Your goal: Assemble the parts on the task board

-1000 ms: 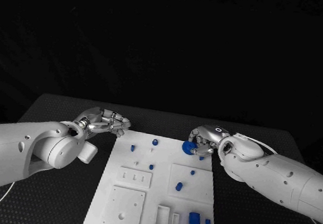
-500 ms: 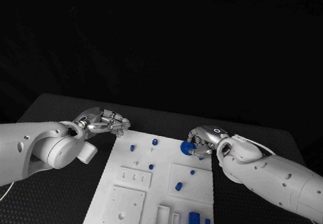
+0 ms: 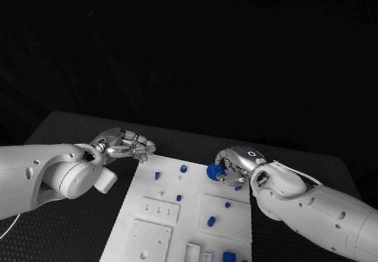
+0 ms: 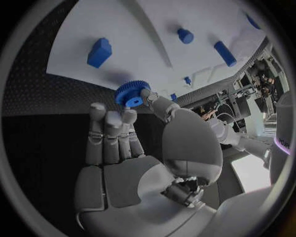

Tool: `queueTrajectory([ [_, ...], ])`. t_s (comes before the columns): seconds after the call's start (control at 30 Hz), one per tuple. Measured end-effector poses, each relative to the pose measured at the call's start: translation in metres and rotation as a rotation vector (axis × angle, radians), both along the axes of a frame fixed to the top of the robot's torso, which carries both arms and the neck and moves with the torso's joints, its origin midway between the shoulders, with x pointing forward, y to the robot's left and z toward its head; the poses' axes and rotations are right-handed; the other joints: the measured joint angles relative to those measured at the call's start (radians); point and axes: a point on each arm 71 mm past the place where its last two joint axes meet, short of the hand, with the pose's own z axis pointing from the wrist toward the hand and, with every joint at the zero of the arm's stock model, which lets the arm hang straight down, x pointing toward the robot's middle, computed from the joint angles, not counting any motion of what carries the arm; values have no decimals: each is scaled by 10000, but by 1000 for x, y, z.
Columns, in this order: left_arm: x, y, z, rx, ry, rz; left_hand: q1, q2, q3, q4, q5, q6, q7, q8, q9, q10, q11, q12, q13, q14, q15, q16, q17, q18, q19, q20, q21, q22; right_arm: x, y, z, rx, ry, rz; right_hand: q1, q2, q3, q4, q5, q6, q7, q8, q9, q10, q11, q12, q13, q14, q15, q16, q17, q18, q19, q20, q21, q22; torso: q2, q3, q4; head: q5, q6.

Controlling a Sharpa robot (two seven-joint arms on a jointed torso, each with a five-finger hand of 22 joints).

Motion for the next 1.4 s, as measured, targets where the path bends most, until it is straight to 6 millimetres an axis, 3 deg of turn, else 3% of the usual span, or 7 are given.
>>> queueTrajectory([
  [0.37, 2, 0, 0, 38, -25, 58, 0, 0, -23, 23, 0, 0, 0, 0, 0, -4, -3, -37, -1, 0, 0, 0, 2, -1, 0, 0, 0, -1, -14, 32, 7, 1, -659, 812, 65, -144, 46, 46, -1, 47, -47, -7, -29, 53, -52, 0, -30, 97, -63, 0, -11, -12, 70, -36, 1, 0, -18, -12, 26, 20, 60],
  [0.57, 2, 0, 0, 47, -31, 77, 0, 0, -22, 22, 0, 0, 0, 0, 0, -4, -4, -38, 8, 0, 0, 0, 8, -2, 0, 0, 0, -2, -18, 57, 10, -172, -1051, 1321, 63, -332, 124, 207, -1, 87, -86, -7, -24, 90, -89, 0, -54, 154, -87, 0, -21, -12, 114, -76, 0, 0, -12, -12, 26, 53, 90],
  [0.97, 4, -7, 0, 16, -42, -9, 39, -39, -47, 47, 0, 0, 0, 0, 0, -5, -5, -38, 8, 0, 0, 0, 7, -3, 0, 0, 0, -3, -16, 90, 0, -424, -1160, 1749, 62, -332, 151, 233, -2, 101, -101, -62, -14, 123, -123, -1, -63, 193, -89, -1, -21, -11, 140, -68, 0, 0, 11, 0, 53, 142, 124],
  [1.4, 5, -12, 0, 2, -48, -87, 39, -39, -74, 74, 0, 0, 0, 0, 9, -6, -5, -38, 15, 0, 0, 0, 14, -4, 0, 0, 0, -4, -15, 98, -9, -640, -1100, 1818, 101, -371, 152, 233, -3, 144, -144, -85, -18, 146, -145, -1, -63, 245, -105, -2, -20, -9, 141, -64, 0, 0, 12, 5, 44, 188, 95],
])
